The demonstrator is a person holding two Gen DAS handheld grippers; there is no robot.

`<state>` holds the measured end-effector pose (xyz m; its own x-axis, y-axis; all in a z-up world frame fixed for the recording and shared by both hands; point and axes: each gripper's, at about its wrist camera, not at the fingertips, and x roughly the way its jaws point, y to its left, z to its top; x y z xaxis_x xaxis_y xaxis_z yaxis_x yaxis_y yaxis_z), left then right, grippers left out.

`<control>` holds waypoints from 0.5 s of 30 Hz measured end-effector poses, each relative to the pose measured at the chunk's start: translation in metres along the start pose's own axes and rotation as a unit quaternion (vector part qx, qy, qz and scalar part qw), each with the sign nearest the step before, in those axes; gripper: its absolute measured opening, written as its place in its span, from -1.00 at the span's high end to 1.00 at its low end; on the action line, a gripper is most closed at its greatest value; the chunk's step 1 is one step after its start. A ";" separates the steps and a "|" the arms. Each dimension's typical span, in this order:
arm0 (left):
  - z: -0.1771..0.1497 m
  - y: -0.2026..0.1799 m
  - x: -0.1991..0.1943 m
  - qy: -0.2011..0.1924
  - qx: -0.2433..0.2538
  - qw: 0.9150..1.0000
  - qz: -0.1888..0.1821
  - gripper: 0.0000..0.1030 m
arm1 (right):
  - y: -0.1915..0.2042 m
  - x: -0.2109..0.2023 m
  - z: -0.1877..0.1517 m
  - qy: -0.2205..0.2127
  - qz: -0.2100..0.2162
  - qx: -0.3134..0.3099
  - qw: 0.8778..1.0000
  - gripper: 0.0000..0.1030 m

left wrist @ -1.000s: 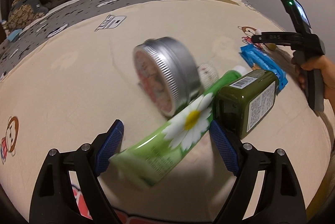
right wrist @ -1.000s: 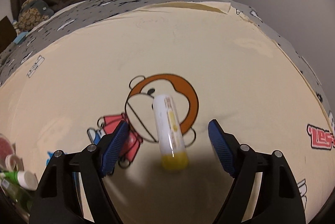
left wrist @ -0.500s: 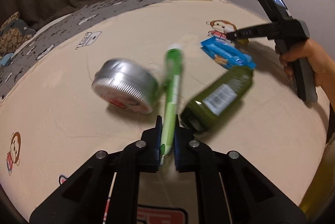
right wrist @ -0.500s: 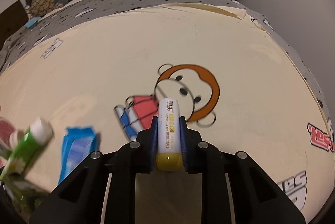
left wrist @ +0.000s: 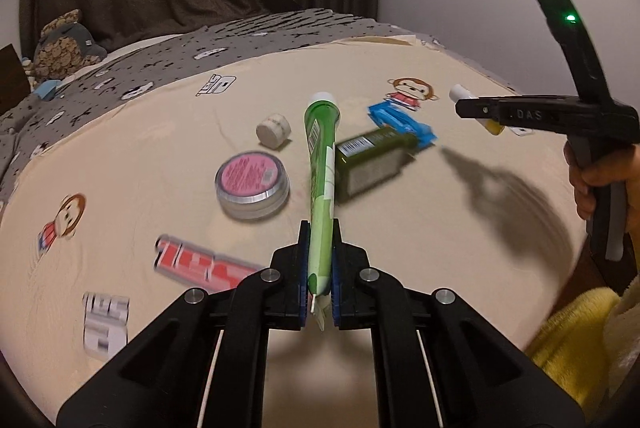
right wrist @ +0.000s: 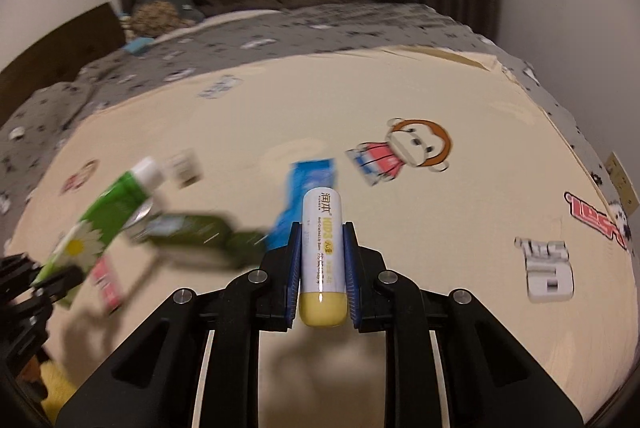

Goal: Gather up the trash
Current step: 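Carry both held items toward the bed edge and lower them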

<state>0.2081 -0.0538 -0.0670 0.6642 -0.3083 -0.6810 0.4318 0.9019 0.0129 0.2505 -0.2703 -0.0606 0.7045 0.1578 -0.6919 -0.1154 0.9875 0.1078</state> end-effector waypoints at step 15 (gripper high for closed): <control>-0.097 -0.057 -0.108 -0.029 -0.004 0.999 -0.017 0.86 | 0.071 -0.093 -0.123 -0.019 0.069 -0.070 0.995 0.60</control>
<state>0.0522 -0.0426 -0.0654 0.6836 -0.3561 -0.6371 0.4499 0.8929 -0.0165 0.0901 -0.2158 -0.0764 0.7013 0.2955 -0.6487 -0.3075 0.9464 0.0987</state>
